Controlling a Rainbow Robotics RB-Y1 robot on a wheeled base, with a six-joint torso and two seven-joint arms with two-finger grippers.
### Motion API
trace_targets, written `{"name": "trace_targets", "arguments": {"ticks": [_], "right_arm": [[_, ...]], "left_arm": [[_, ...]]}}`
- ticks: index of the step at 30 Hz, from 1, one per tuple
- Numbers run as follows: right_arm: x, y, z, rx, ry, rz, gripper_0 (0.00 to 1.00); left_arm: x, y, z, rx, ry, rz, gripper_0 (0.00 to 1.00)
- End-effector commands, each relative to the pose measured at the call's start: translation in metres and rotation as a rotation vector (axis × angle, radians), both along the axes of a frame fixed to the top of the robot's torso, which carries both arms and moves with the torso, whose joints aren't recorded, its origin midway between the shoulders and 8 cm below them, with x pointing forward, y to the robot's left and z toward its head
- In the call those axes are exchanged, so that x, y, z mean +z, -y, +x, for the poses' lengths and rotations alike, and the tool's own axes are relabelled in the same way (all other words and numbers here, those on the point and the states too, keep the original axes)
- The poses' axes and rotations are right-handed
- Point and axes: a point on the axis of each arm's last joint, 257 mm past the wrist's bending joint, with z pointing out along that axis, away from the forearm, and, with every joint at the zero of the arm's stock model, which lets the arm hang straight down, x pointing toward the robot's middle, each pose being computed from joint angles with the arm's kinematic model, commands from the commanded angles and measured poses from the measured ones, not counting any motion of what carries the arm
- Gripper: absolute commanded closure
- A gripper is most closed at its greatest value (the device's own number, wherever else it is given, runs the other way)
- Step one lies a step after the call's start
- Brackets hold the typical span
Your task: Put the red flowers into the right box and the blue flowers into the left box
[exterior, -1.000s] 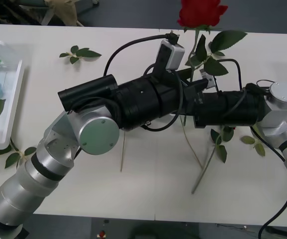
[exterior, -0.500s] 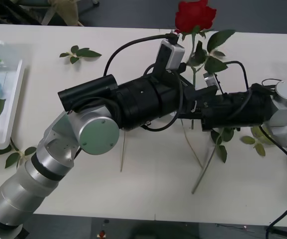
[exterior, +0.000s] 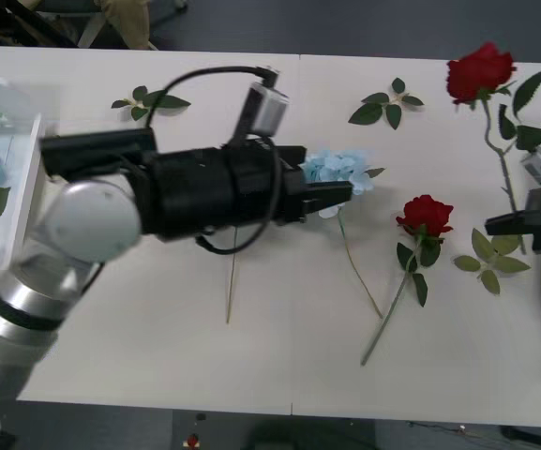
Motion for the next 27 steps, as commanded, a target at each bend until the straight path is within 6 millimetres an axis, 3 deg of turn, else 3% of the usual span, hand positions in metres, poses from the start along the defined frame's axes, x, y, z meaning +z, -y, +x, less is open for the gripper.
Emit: {"name": "trace_targets", "arguments": {"ticks": [1,2,3,4,6,7,11,15,20,24,27], "right_arm": [[0.025,0.088,0.0,-0.129,0.0,-0.155,1.0],[0.028,0.11,-0.005,-0.167,-0.018,-0.192,1.0],[0.031,0.115,-0.006,-0.178,-0.022,-0.199,1.0],[0.04,0.148,-0.015,-0.247,-0.055,-0.251,1.0],[0.046,0.17,-0.022,-0.293,-0.077,-0.291,1.0],[0.053,0.191,-0.03,-0.335,-0.092,-0.324,1.0],[0.063,0.235,-0.042,-0.472,-0.133,-0.385,1.0],[0.054,0.268,-0.049,-0.606,-0.147,-0.4,1.0],[0.031,0.302,-0.062,-0.748,-0.156,-0.428,1.0],[0.012,0.321,-0.077,-0.783,-0.162,-0.484,1.0],[0.005,0.323,-0.078,-0.778,-0.166,-0.508,1.0]], "left_arm": [[0.038,-0.076,0.008,0.009,0.005,0.051,0.0],[0.032,-0.093,0.007,0.01,-0.02,0.086,0.0],[0.031,-0.096,0.007,0.009,-0.025,0.094,0.0],[0.019,-0.12,0.008,0.02,-0.075,0.129,0.0],[0.004,-0.137,0.01,0.039,-0.121,0.154,0.0],[-0.012,-0.149,0.014,0.06,-0.168,0.16,0.0],[-0.06,-0.177,0.023,0.126,-0.286,0.202,0.0],[-0.122,-0.198,0.021,0.186,-0.482,0.284,0.0],[-0.156,-0.204,0.031,0.249,-0.482,0.397,0.0],[-0.165,-0.191,0.046,0.292,-0.444,0.465,0.0],[-0.168,-0.18,0.055,0.313,-0.412,0.506,0.0]]}}
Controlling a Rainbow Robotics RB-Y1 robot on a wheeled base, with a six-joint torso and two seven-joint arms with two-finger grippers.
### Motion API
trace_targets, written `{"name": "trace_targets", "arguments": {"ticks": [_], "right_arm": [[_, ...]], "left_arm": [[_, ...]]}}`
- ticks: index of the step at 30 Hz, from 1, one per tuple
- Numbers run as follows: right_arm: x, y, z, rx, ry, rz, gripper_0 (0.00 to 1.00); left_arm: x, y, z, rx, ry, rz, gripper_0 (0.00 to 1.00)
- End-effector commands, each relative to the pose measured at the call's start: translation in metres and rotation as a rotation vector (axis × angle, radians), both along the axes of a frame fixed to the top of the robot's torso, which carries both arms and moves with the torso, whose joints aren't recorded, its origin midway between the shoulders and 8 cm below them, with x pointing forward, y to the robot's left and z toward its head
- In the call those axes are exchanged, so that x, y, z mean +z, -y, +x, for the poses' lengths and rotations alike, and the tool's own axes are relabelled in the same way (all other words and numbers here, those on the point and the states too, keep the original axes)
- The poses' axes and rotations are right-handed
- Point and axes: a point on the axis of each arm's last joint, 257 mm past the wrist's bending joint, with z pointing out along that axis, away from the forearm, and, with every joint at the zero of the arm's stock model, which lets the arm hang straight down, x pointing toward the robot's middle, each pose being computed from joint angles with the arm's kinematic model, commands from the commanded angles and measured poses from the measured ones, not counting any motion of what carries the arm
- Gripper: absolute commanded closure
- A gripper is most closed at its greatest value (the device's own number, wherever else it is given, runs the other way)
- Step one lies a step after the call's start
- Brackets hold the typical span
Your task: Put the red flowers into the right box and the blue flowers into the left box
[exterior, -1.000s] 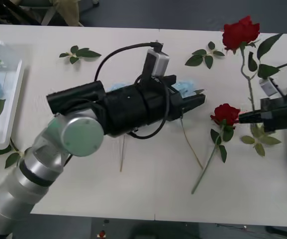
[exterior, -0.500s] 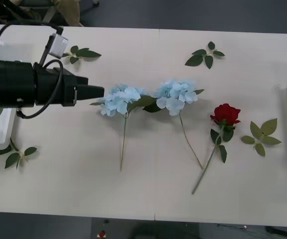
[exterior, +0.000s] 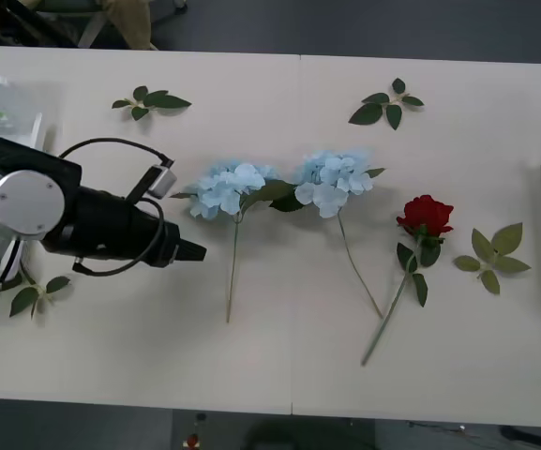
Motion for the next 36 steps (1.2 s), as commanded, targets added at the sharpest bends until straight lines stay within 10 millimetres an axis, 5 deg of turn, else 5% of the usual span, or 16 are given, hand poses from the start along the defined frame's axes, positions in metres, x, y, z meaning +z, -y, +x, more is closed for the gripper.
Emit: {"name": "trace_targets", "arguments": {"ticks": [1,4,6,9,16,25,26,27,28,29,36], "right_arm": [[0.007,0.015,0.0,-0.014,-0.012,-0.062,1.0],[0.007,0.015,0.005,-0.015,-0.007,-0.074,0.75],[0.007,0.014,0.008,-0.019,0.003,-0.073,0.38],[0.01,0.012,0.012,-0.016,0.013,-0.069,0.12],[0.01,-0.016,0.015,-0.003,0.0,0.034,0.04],[0.027,-0.119,0.028,-0.026,-0.073,0.264,0.0],[0.03,-0.131,0.03,-0.03,-0.074,0.274,0.0],[0.032,-0.147,0.032,-0.044,-0.078,0.287,0.0],[0.033,-0.167,0.036,-0.047,-0.076,0.3,0.0],[0.033,-0.184,0.038,-0.057,-0.072,0.31,0.0],[0.01,-0.268,0.045,-0.072,-0.068,0.329,0.0]], "left_arm": [[0.017,0.015,0.027,0.036,0.067,0.07,0.0],[0.013,0.027,0.036,0.028,0.112,0.138,0.0],[0.009,0.035,0.04,0.022,0.128,0.184,0.0],[0.005,0.046,0.046,0.015,0.146,0.225,0.0],[-0.021,0.064,0.061,0.03,0.126,0.242,0.0],[-0.05,0.065,0.08,0.062,0.142,0.254,0.0],[-0.051,0.065,0.081,0.063,0.148,0.254,0.08],[-0.054,0.063,0.082,0.066,0.151,0.259,0.34],[-0.055,0.062,0.082,0.067,0.151,0.261,0.79],[-0.055,0.059,0.083,0.069,0.154,0.266,1.0],[-0.04,0.039,0.093,0.076,0.198,0.296,1.0]]}}
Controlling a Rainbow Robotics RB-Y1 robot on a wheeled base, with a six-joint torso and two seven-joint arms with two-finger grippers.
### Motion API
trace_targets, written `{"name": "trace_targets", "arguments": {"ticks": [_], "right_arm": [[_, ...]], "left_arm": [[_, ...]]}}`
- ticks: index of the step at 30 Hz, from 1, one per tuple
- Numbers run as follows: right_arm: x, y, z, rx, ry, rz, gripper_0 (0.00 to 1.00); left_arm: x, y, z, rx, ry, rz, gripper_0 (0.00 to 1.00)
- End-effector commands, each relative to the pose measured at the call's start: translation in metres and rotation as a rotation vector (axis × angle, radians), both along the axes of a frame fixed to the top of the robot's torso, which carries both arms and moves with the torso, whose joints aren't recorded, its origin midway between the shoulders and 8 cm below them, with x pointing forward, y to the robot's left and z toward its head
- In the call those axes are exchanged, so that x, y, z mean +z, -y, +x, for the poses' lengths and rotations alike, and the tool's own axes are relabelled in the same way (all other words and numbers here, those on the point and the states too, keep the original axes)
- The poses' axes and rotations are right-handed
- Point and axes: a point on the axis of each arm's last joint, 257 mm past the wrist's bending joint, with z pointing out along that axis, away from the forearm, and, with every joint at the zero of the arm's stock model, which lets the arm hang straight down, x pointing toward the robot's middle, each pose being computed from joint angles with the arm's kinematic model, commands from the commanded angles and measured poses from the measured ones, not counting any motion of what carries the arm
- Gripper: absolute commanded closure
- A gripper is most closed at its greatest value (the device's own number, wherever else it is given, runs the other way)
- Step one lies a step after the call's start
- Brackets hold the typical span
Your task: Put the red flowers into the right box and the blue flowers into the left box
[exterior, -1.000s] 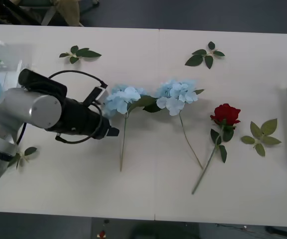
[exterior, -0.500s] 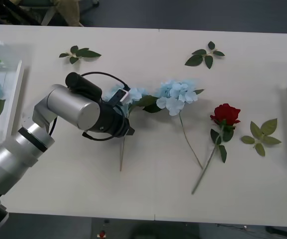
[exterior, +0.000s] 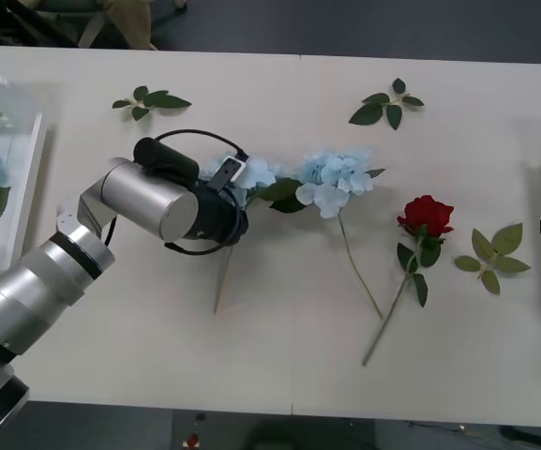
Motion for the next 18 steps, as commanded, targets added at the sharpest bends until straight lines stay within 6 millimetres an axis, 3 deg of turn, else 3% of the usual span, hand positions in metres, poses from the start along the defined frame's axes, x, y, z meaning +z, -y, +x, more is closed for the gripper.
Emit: {"name": "trace_targets", "arguments": {"ticks": [1,6,9,12,14,15,17,18], "right_arm": [[-0.021,-0.042,0.002,0.018,-0.014,-0.034,0.0],[-0.05,-0.087,0.01,-0.005,0.0,-0.028,0.0],[-0.068,-0.11,0.012,-0.016,0.004,-0.021,0.0],[-0.082,-0.128,0.012,-0.022,0.001,-0.006,0.0],[-0.088,-0.142,0.013,-0.027,0.008,0.023,0.0],[-0.088,-0.147,0.014,-0.024,0.012,0.031,0.0],[-0.089,-0.157,0.015,-0.019,0.016,0.048,0.0],[-0.089,-0.16,0.016,-0.019,0.02,0.056,0.0]], "left_arm": [[0.011,-0.03,0.007,0.022,0.034,0.037,1.0],[0.041,-0.067,0.01,0.024,0.061,0.118,1.0],[0.073,-0.091,0.005,0.032,0.067,0.176,1.0],[0.122,-0.118,-0.01,0.053,0.064,0.236,1.0],[0.171,-0.152,-0.03,0.088,0.062,0.318,1.0],[0.182,-0.163,-0.037,0.094,0.059,0.351,1.0],[0.227,-0.217,-0.06,0.133,0.068,0.508,1.0],[0.236,-0.233,-0.065,0.145,0.069,0.559,1.0]]}}
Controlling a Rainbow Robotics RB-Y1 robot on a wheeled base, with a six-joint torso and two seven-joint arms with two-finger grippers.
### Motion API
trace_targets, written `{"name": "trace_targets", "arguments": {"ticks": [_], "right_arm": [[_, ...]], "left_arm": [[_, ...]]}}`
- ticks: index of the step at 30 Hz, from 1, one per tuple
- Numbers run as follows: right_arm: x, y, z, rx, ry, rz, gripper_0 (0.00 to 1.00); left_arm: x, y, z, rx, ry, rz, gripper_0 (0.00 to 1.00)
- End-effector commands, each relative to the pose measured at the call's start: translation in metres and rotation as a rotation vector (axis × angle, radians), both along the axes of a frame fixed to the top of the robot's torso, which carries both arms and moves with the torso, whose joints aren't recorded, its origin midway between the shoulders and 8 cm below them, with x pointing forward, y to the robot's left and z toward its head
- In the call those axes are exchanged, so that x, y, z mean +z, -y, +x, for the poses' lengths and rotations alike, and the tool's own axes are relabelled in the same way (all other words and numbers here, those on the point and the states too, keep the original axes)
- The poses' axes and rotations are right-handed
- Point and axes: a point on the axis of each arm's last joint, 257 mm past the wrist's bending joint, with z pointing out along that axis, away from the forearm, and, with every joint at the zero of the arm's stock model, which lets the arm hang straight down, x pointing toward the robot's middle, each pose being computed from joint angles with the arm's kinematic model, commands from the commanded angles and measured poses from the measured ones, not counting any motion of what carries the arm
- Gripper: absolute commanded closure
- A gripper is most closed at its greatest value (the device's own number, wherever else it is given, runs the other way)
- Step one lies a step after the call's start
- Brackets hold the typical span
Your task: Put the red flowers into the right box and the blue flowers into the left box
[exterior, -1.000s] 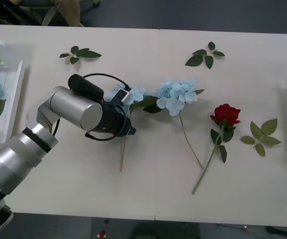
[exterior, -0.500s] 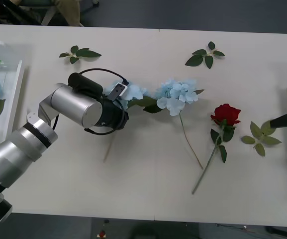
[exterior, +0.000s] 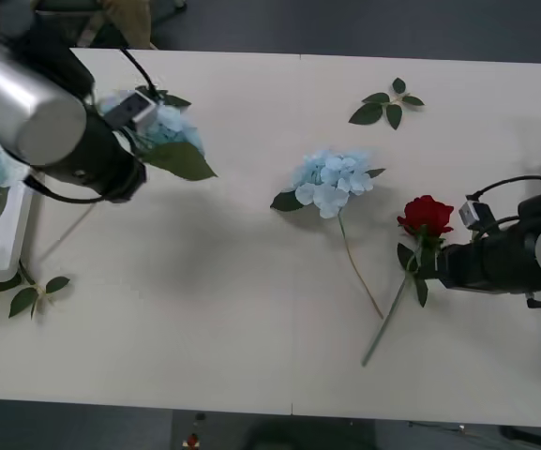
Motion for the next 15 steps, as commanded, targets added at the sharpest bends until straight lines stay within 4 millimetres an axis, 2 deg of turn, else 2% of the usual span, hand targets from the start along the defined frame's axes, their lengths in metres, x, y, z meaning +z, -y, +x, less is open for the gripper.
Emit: {"name": "trace_targets", "arguments": {"ticks": [1,2,3,5,6,9,10,12,15], "right_arm": [[0.021,-0.027,0.02,-0.046,0.052,0.082,0.0],[0.021,-0.033,0.021,-0.044,0.056,0.092,0.0],[0.021,-0.035,0.022,-0.043,0.057,0.096,0.0],[0.021,-0.044,0.023,-0.039,0.059,0.111,0.0],[0.02,-0.045,0.023,-0.037,0.06,0.111,0.0],[0.016,-0.052,0.023,-0.031,0.06,0.116,0.0],[0.015,-0.052,0.023,-0.034,0.057,0.115,0.0],[0.01,-0.05,0.022,-0.032,0.051,0.103,0.0],[0.001,-0.048,0.023,-0.032,0.045,0.087,0.0]], "left_arm": [[0.089,-0.094,-0.011,0.026,0.123,0.292,1.0],[0.104,-0.126,-0.01,0.045,0.139,0.392,1.0],[0.108,-0.142,-0.012,0.054,0.131,0.44,1.0],[0.115,-0.196,-0.021,0.103,0.087,0.532,1.0],[0.116,-0.206,-0.02,0.112,0.086,0.538,1.0],[0.105,-0.269,-0.014,0.189,0.068,0.59,1.0],[0.102,-0.28,-0.013,0.21,0.066,0.602,1.0],[0.088,-0.316,-0.008,0.256,0.068,0.635,1.0],[0.076,-0.348,0.008,0.265,0.106,0.675,1.0]]}}
